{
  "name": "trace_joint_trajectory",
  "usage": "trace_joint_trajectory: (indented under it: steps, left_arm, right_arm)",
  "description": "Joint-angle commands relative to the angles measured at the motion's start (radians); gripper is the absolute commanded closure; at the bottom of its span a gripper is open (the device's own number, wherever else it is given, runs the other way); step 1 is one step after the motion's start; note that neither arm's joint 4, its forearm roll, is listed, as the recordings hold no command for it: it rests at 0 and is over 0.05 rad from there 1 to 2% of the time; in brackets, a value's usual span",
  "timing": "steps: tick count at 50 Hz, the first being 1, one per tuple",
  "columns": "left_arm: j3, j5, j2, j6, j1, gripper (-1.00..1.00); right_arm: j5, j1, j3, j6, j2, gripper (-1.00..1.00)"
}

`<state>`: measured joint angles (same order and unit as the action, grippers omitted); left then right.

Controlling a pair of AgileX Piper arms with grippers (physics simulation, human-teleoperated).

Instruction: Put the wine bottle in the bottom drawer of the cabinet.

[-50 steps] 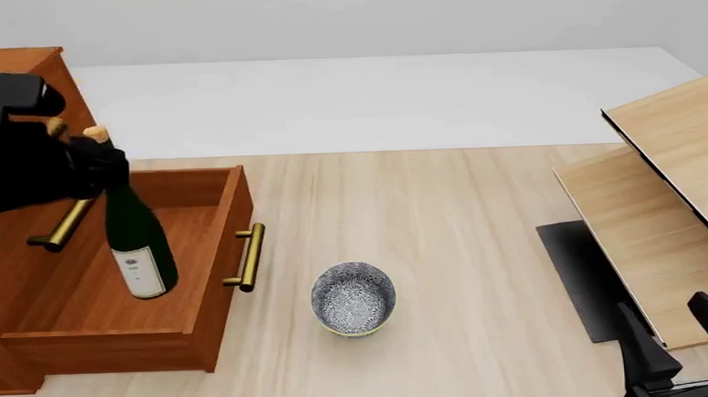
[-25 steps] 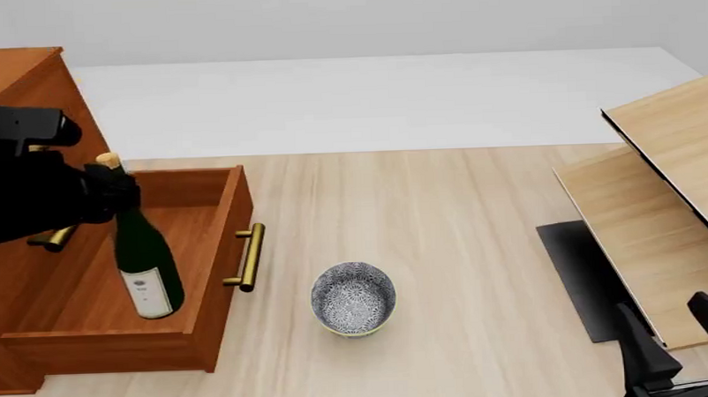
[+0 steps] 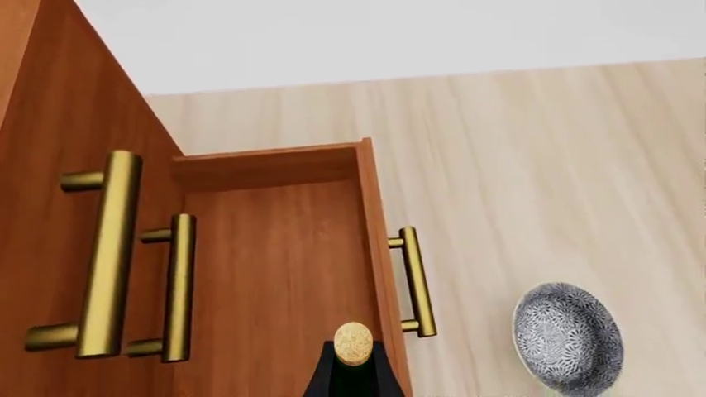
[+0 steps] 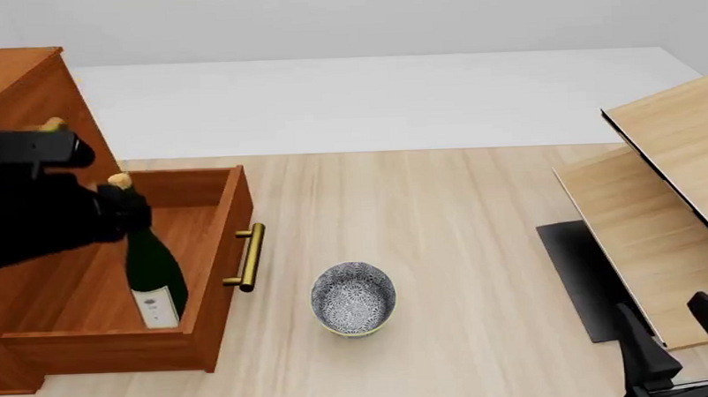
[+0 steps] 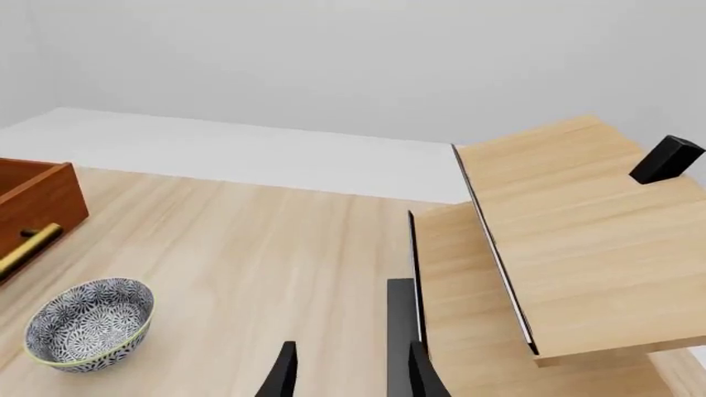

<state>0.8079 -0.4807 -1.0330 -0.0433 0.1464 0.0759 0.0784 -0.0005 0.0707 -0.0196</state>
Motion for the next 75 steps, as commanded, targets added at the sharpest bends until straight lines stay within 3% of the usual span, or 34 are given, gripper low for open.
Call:
trace_joint_trajectory:
  steps: [1, 28, 62, 75]
  left_arm:
    - [0.001, -0.010, -0.008, 0.018, 0.022, 1.00]
    - [-0.058, 0.049, -0.043, -0.005, 0.041, 1.00]
    - [-0.009, 0.084, -0.129, -0.034, 0.029, 1.00]
    - [-0.032, 0.141, -0.190, -0.062, 0.025, 1.00]
  right_arm:
    - [0.000, -0.003, 0.000, -0.003, 0.000, -1.00]
    - [-0.005, -0.003, 0.000, -0.001, -0.005, -1.00]
    - [-0.001, -0.003, 0.000, -0.001, -0.002, -1.00]
    - [0.000, -0.004, 0.000, -0.003, -0.001, -1.00]
